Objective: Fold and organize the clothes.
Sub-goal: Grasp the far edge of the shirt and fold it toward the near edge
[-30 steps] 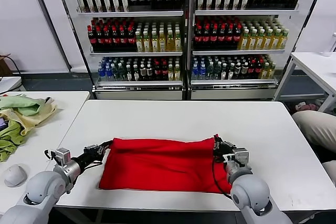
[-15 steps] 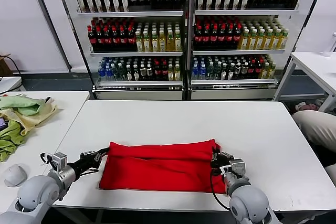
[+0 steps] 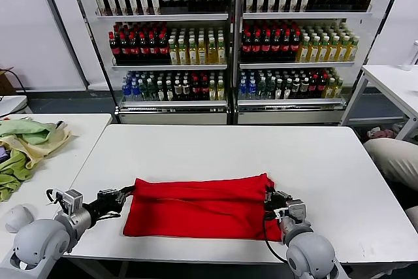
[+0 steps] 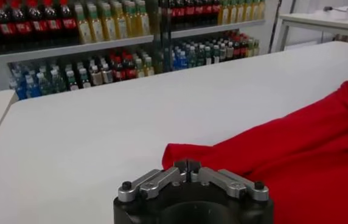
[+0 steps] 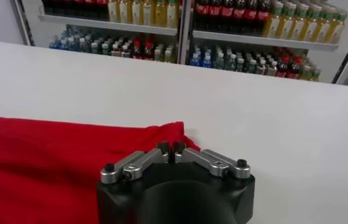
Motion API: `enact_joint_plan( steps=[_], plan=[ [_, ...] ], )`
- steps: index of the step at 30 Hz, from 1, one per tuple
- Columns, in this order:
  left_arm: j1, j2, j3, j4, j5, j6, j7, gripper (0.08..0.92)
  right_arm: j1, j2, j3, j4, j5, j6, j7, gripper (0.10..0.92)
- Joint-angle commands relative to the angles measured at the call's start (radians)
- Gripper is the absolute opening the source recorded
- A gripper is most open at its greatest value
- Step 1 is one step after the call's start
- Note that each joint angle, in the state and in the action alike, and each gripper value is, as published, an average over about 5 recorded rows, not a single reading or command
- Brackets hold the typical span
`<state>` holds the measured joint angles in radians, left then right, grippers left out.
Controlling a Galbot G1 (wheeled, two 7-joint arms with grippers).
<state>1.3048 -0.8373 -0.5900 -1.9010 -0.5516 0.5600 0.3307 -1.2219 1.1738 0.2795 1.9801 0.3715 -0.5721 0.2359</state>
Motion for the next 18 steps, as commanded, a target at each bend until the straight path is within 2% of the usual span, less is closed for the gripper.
enact_joint_plan(
  steps=[1,6,10,15,18],
  plan=[
    [0.053,0.007,-0.024,-0.053,0.009,0.024,0.002,0.083,-0.006,-0.001,0.002,-0.002,-0.005,0.0,-0.01,0.123],
    [0.091,0.017,-0.01,-0.056,0.024,0.026,-0.034,0.089,-0.015,-0.005,0.009,0.007,-0.011,-0.004,-0.015,0.123],
    [0.117,0.03,-0.023,-0.07,-0.002,0.027,-0.054,0.172,-0.03,-0.011,0.022,0.034,-0.023,-0.005,-0.013,0.159],
    [0.137,0.018,-0.055,-0.098,-0.029,0.025,-0.103,0.31,-0.07,-0.016,0.053,0.112,-0.059,0.01,-0.016,0.301],
    [0.127,-0.017,-0.073,-0.132,-0.078,0.023,-0.213,0.396,-0.092,-0.018,0.074,0.159,-0.077,0.027,-0.016,0.388]
  ],
)
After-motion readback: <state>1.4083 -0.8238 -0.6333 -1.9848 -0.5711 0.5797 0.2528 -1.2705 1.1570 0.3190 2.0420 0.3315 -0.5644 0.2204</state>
